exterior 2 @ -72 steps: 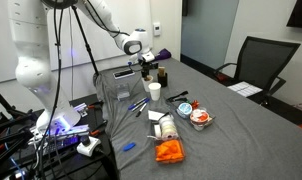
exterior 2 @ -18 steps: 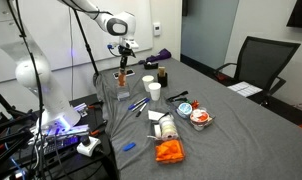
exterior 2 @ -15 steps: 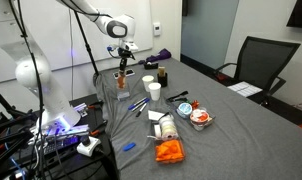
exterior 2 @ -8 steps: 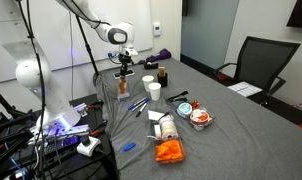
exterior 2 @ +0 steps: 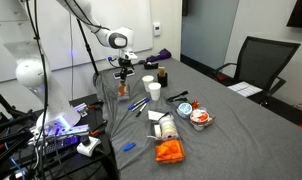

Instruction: Take the wooden block out of the cup on the left and put it in the container on the left.

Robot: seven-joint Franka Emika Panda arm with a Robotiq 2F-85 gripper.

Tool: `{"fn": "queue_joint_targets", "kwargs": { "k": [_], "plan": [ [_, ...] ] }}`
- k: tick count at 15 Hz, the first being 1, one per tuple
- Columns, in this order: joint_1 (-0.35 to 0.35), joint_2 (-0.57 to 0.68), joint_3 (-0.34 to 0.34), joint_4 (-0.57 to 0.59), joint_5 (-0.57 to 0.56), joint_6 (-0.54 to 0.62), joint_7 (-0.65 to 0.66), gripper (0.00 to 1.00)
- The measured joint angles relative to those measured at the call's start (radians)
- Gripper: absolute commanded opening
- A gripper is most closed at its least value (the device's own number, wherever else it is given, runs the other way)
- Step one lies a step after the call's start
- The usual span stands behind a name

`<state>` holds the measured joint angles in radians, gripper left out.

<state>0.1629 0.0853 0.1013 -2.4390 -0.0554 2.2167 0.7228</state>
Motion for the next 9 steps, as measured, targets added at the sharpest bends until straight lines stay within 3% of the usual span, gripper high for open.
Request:
{"fn": "queue_joint_targets", "kwargs": {
  "k": [9],
  "plan": [
    [0.005,-0.012,0.000,-0.025,-0.004,0.041,0.036,0.07]
  ]
}}
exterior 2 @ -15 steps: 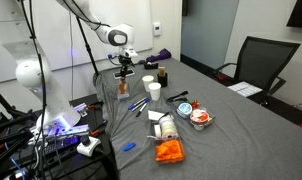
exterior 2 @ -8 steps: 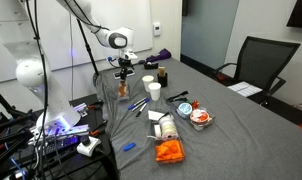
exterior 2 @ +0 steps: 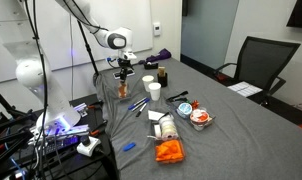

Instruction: Take the wooden block out of the cup on the left and put it in the container on the left.

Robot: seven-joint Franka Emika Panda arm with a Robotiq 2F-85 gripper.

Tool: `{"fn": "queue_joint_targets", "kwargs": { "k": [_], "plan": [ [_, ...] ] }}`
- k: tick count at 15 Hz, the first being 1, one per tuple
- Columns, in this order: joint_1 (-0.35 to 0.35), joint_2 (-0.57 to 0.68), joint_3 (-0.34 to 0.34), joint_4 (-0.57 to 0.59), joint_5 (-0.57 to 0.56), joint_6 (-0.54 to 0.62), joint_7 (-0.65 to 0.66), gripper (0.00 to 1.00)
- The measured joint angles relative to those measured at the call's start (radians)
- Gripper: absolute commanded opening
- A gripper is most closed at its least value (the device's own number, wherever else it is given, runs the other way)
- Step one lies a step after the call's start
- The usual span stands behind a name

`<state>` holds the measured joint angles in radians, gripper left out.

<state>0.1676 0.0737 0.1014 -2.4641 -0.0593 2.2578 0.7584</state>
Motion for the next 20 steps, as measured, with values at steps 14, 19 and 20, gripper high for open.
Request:
{"fn": "queue_joint_targets", "kwargs": {
  "k": [14,19,20],
  "plan": [
    [0.002,-0.013,0.005,-0.020,0.061,0.040,0.006,0.75],
    [0.010,-0.012,0.021,-0.034,0.049,0.061,0.023,1.00],
    [0.011,-0.012,0.024,-0.035,0.049,0.068,0.023,1.00]
  ]
}}
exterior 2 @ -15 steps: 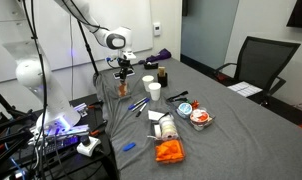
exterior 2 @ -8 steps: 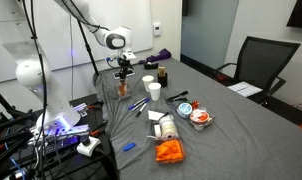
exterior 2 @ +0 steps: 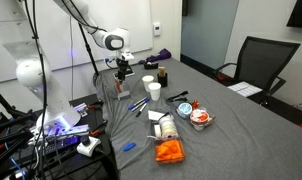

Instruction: Take the wooden block out of the cup on the left and put it in the container on the left.

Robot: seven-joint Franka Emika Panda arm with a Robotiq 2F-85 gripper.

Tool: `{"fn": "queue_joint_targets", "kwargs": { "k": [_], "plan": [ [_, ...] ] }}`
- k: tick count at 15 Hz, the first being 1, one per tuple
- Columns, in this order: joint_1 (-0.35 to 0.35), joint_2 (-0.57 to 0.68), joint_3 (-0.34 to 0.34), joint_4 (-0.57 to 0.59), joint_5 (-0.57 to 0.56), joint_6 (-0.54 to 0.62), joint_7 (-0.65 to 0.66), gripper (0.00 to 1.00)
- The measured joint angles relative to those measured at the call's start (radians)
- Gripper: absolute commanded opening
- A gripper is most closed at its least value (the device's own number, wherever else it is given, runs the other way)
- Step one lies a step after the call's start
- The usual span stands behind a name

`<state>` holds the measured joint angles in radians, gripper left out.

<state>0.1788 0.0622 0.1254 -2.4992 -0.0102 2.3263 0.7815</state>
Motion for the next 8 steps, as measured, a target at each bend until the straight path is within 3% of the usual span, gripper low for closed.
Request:
{"fn": "queue_joint_targets", "kwargs": {
  "k": [8],
  "plan": [
    [0.007,0.000,0.009,-0.005,-0.001,0.034,0.001,1.00]
  ]
}}
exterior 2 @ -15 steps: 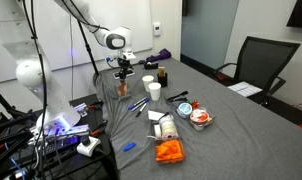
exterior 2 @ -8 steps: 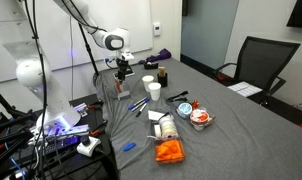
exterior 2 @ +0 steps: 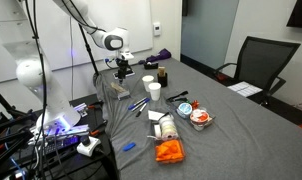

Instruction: Take the wooden block out of the cup on the left and put it in the container on the left.

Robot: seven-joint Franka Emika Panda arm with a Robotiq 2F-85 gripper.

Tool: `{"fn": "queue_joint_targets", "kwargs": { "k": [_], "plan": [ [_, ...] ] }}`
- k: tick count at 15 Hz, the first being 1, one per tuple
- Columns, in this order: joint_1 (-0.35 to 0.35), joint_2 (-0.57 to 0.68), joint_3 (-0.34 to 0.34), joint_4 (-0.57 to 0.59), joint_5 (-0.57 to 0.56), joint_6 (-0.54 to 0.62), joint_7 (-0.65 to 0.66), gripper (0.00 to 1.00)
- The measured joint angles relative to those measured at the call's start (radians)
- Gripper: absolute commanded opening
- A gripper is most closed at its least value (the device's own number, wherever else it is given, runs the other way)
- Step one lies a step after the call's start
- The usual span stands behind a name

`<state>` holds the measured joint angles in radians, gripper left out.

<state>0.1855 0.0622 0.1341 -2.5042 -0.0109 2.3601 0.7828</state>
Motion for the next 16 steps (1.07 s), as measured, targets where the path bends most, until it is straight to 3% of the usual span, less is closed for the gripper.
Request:
{"fn": "queue_joint_targets", "kwargs": {
  "k": [7,12,16],
  "plan": [
    [-0.008,-0.009,-0.013,-0.006,-0.025,0.001,0.002,1.00],
    [-0.013,-0.041,-0.033,-0.005,-0.246,-0.001,0.151,1.00],
    [-0.015,-0.062,-0.033,0.000,-0.248,-0.001,0.163,1.00]
  ]
}}
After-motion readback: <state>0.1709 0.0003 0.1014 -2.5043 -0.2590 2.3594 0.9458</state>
